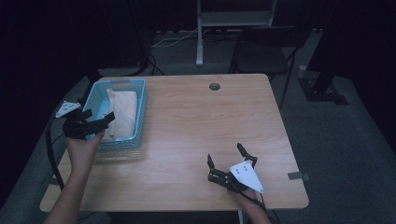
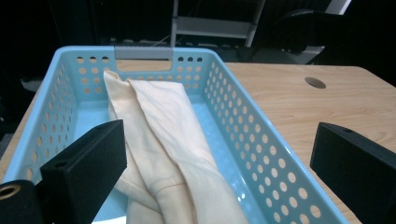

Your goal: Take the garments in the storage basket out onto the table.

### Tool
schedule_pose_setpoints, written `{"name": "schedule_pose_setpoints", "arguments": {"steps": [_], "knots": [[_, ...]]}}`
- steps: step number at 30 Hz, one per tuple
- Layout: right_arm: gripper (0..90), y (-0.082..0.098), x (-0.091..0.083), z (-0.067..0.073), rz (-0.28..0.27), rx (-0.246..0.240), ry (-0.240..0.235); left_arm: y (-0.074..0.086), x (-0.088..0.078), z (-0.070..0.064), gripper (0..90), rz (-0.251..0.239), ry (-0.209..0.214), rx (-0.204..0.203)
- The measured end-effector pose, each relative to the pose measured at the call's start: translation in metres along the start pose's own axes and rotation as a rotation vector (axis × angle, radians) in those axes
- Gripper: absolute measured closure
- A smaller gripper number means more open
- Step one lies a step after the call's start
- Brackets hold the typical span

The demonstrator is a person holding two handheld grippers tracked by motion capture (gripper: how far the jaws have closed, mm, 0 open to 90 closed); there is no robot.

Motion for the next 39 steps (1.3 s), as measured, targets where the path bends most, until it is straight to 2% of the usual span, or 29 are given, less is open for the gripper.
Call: {"name": "schedule_pose_setpoints", "arguments": {"steps": [5,7,15,20,26,28,33,34,37,38,39], "knots": [[0.5,0.0,0.0,0.0,0.0,-0.001,0.0,-0.004,0.007,0.0,3.5,0.029,0.006,-0.017],[0.5,0.0,0.0,0.0,0.0,-0.001,0.0,-0.003,0.013,-0.001,3.5,0.077,0.018,-0.015],[0.5,0.0,0.0,0.0,-0.001,-0.002,-0.001,0.001,0.028,0.004,3.5,0.133,-0.019,-0.013],[0.5,0.0,0.0,0.0,-0.001,-0.002,-0.001,0.004,0.032,0.007,3.5,0.172,-0.002,-0.036],[0.5,0.0,0.0,0.0,-0.002,-0.003,0.0,0.004,0.039,0.018,3.5,0.206,-0.033,-0.057],[0.5,0.0,0.0,0.0,-0.002,-0.002,0.0,0.003,0.04,0.018,3.5,0.21,-0.028,-0.06],[0.5,0.0,-0.001,0.001,-0.004,-0.005,-0.001,-0.001,0.045,0.017,3.5,0.234,-0.045,-0.046],[0.5,0.0,-0.001,0.001,-0.004,-0.005,-0.002,-0.002,0.046,0.016,3.5,0.232,-0.037,-0.056],[0.5,0.0,-0.001,0.001,-0.004,-0.007,-0.003,-0.008,0.05,0.018,3.5,0.254,-0.077,-0.021],[0.5,0.0,-0.001,0.001,-0.005,-0.008,-0.004,-0.009,0.051,0.018,3.5,0.251,-0.076,-0.023],[0.5,0.0,-0.001,0.001,-0.005,-0.009,-0.003,-0.01,0.053,0.02,3.5,0.248,-0.061,-0.055]]}}
Point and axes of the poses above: each handheld gripper's, and its own axes: x roughly forward along the jaws, y roughly out of its underside, z roughly to its left, the point moved 7 cm from there along x, roughly forward along the jaws, and after that the axes turned 4 degrees about -x, right-handed, at the moved point
